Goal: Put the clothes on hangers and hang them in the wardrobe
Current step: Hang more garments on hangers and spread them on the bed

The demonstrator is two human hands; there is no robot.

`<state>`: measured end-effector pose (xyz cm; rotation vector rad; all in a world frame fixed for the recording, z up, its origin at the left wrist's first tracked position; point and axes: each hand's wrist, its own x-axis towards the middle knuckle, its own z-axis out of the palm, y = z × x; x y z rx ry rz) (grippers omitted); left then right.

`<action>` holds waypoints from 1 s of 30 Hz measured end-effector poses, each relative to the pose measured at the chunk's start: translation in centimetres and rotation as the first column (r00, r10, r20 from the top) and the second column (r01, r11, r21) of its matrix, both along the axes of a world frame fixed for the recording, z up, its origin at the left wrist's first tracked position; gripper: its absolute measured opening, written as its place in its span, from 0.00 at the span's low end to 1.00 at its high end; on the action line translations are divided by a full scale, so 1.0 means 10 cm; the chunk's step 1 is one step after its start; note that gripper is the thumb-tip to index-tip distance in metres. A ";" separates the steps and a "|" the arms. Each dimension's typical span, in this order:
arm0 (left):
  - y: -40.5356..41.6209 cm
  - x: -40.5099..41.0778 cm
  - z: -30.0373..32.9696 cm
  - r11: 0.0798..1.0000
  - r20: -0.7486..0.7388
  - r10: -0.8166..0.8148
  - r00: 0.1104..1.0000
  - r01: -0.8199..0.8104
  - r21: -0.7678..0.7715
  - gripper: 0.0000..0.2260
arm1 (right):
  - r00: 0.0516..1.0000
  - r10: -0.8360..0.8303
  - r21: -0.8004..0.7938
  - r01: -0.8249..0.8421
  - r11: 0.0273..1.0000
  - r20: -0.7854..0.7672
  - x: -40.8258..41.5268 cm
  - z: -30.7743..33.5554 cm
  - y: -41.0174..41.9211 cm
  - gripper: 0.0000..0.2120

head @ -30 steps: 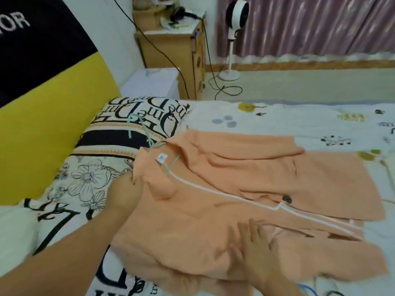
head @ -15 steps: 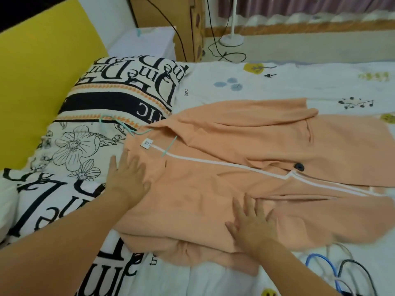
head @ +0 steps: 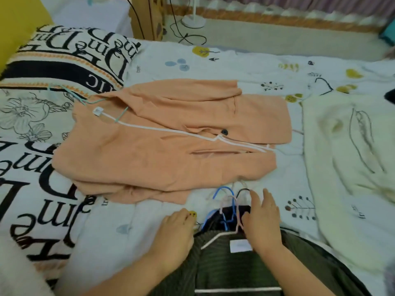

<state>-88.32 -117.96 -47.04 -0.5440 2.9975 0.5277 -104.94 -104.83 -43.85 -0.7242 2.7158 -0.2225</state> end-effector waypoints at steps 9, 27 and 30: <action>0.68 0.12 0.30 0.974 0.142 0.226 0.964 -0.228 -0.002 0.07 | 0.993 0.099 0.031 -0.097 0.995 -0.061 0.28 0.11 0.87 0.22; 1.43 0.90 1.80 0.924 0.093 0.178 0.980 -0.199 0.325 0.13 | 0.881 0.377 0.074 -0.372 0.925 -0.285 0.83 1.45 1.83 0.25; 1.49 1.13 2.09 0.927 0.030 0.171 0.985 -0.171 0.332 0.12 | 0.859 0.353 0.044 -0.364 0.930 -0.372 1.03 1.78 1.98 0.24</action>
